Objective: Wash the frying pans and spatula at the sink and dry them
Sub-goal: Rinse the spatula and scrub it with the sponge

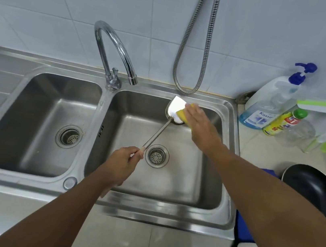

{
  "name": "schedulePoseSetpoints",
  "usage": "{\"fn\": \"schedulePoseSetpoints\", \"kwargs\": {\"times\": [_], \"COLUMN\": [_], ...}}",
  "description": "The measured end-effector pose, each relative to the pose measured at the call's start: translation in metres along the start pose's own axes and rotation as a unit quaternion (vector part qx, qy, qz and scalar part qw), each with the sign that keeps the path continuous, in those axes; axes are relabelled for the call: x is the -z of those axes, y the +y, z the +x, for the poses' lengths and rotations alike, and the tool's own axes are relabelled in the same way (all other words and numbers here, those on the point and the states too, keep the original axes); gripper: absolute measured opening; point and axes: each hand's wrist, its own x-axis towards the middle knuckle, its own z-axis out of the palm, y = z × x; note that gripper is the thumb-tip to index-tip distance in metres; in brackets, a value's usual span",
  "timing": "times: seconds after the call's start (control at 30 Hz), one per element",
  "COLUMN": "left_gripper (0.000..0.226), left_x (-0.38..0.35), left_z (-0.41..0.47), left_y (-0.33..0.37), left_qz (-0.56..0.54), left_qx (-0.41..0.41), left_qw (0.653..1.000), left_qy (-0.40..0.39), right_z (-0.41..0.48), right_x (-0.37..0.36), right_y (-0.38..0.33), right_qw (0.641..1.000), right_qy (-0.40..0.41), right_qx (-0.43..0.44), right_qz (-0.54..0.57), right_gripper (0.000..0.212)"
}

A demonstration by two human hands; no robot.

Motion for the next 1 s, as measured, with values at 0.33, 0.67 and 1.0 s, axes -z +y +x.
{"fn": "schedulePoseSetpoints", "kwargs": {"times": [0.33, 0.67, 1.0], "left_gripper": [0.033, 0.032, 0.030], "left_x": [-0.009, -0.017, -0.013], "left_z": [0.005, 0.005, 0.016], "left_y": [0.021, 0.034, 0.059], "left_qz": [-0.039, -0.063, -0.037], "left_qx": [-0.005, -0.015, -0.043], "left_qw": [0.999, 0.998, 0.998], "left_qy": [0.014, 0.018, 0.016], "right_z": [0.020, 0.025, 0.032], "right_x": [0.004, 0.017, 0.042], "right_y": [-0.053, -0.029, -0.037], "right_qw": [0.985, 0.978, 0.953], "right_qy": [-0.009, 0.158, 0.259], "right_qx": [0.044, 0.134, -0.046], "right_qz": [0.167, -0.018, 0.148], "right_gripper": [0.071, 0.036, 0.054]}}
